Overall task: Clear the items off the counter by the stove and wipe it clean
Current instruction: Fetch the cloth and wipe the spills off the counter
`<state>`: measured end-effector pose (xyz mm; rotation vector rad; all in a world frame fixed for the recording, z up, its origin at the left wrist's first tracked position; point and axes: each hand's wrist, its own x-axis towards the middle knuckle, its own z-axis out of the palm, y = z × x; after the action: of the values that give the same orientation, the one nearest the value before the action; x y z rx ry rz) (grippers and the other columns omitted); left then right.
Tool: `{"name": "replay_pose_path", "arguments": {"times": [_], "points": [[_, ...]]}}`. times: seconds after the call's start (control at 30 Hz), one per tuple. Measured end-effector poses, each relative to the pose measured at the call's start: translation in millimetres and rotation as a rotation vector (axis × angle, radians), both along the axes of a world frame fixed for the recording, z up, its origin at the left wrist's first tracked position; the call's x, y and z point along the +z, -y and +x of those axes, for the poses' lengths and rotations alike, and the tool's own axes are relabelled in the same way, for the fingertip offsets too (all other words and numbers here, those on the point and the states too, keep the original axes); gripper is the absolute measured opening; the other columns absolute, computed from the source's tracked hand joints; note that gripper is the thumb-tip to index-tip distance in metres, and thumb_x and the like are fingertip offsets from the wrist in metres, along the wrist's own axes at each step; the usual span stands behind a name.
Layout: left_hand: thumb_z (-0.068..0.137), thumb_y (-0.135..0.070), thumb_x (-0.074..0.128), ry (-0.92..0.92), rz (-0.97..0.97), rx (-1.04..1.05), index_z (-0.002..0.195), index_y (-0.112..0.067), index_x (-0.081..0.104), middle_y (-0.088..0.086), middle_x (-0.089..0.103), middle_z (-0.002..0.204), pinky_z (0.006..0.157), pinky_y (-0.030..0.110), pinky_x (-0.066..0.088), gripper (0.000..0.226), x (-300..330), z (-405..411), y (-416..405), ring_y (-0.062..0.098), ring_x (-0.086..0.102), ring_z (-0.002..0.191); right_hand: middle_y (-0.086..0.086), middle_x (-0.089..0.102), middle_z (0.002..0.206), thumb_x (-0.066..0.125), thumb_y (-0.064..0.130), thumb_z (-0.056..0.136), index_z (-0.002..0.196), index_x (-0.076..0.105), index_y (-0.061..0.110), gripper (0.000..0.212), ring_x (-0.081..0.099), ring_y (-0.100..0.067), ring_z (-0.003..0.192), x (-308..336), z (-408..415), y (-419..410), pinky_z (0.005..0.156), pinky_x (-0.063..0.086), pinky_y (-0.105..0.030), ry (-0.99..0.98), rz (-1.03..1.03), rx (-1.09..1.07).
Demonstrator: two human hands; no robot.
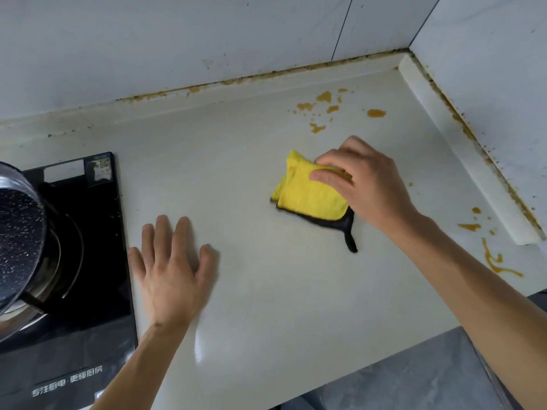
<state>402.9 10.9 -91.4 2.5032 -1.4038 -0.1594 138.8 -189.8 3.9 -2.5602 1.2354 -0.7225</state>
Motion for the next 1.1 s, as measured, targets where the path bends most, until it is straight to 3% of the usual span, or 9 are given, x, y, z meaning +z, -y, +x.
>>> {"name": "replay_pose_path", "arguments": {"times": [0.1, 0.2, 0.33, 0.43, 0.5, 0.63, 0.77, 0.9, 1.1], "points": [[0.09, -0.046, 0.048, -0.007, 0.018, -0.001, 0.141, -0.023, 0.048, 0.007, 0.039, 0.156, 0.12, 0.058, 0.023, 0.056, 3, 0, 0, 0.035, 0.026, 0.153, 0.005, 0.062, 0.094, 0.063, 0.054, 0.099, 0.101, 0.079, 0.026, 0.032, 0.06, -0.012, 0.064, 16, -5, -12, 0.051, 0.042, -0.029, 0.018, -0.177, 0.011], [0.091, -0.047, 0.047, -0.02, 0.025, -0.002, 0.143, -0.024, 0.047, 0.008, 0.037, 0.158, 0.122, 0.059, 0.021, 0.057, 3, 0, 0, 0.035, 0.025, 0.154, 0.006, 0.066, 0.089, 0.069, 0.049, 0.097, 0.097, 0.08, 0.027, 0.025, 0.06, -0.01, 0.064, -2, -10, -40, 0.054, 0.042, -0.024, -0.038, -0.284, 0.034], [0.092, -0.048, 0.047, -0.039, 0.023, 0.006, 0.149, -0.024, 0.045, 0.011, 0.034, 0.164, 0.124, 0.06, 0.017, 0.062, -1, 2, -2, 0.035, 0.022, 0.157, 0.005, 0.067, 0.088, 0.077, 0.047, 0.091, 0.095, 0.08, 0.025, 0.022, 0.067, -0.019, 0.077, -52, -26, -80, 0.069, 0.056, -0.038, -0.252, -0.076, 0.166], [0.092, -0.049, 0.048, -0.038, 0.022, 0.0, 0.149, -0.025, 0.045, 0.011, 0.034, 0.165, 0.124, 0.061, 0.016, 0.062, -3, 1, -1, 0.036, 0.022, 0.157, 0.009, 0.063, 0.107, 0.061, 0.05, 0.1, 0.106, 0.075, 0.028, 0.027, 0.064, -0.017, 0.101, -69, -31, -83, 0.089, 0.051, -0.035, -0.205, 0.067, 0.092], [0.092, -0.049, 0.047, -0.046, 0.027, 0.004, 0.149, -0.026, 0.044, 0.01, 0.033, 0.165, 0.124, 0.06, 0.016, 0.062, -4, 2, -1, 0.035, 0.021, 0.157, 0.008, 0.06, 0.129, 0.051, 0.046, 0.105, 0.126, 0.067, 0.026, 0.034, 0.057, -0.018, 0.127, -75, -20, -75, 0.106, 0.045, -0.034, -0.15, 0.067, 0.017], [0.092, -0.049, 0.046, -0.046, 0.037, -0.003, 0.149, -0.027, 0.043, 0.009, 0.033, 0.165, 0.125, 0.061, 0.017, 0.061, -1, 1, -1, 0.035, 0.02, 0.157, 0.001, 0.025, 0.171, 0.036, 0.053, 0.106, 0.162, 0.034, 0.023, 0.063, 0.017, -0.022, 0.16, -93, 10, -77, 0.128, 0.019, -0.044, -0.351, 0.204, -0.038], [0.092, -0.048, 0.045, -0.04, 0.076, -0.015, 0.145, -0.026, 0.043, 0.009, 0.037, 0.158, 0.121, 0.063, 0.022, 0.057, 1, 2, 0, 0.037, 0.023, 0.154, 0.005, 0.007, 0.175, 0.021, 0.06, 0.107, 0.166, 0.018, 0.03, 0.066, 0.005, -0.018, 0.162, -110, -17, -92, 0.129, 0.011, -0.052, -0.472, 0.167, -0.147], [0.093, -0.045, 0.049, 0.0, 0.118, -0.018, 0.138, -0.023, 0.046, 0.01, 0.043, 0.145, 0.114, 0.065, 0.029, 0.051, 2, 3, 1, 0.039, 0.032, 0.144, 0.003, 0.013, 0.174, 0.023, 0.059, 0.106, 0.165, 0.022, 0.029, 0.066, 0.01, -0.022, 0.161, -110, -40, -86, 0.128, 0.013, -0.055, -0.51, 0.192, -0.289], [0.089, -0.046, 0.048, 0.011, 0.109, -0.019, 0.131, -0.023, 0.047, 0.008, 0.045, 0.136, 0.11, 0.064, 0.033, 0.048, 3, 1, 4, 0.038, 0.037, 0.136, -0.003, 0.008, 0.175, 0.021, 0.057, 0.106, 0.166, 0.017, 0.027, 0.067, 0.005, -0.027, 0.161, -105, 8, -28, 0.129, 0.006, -0.052, -0.466, 0.27, -0.438]]}}
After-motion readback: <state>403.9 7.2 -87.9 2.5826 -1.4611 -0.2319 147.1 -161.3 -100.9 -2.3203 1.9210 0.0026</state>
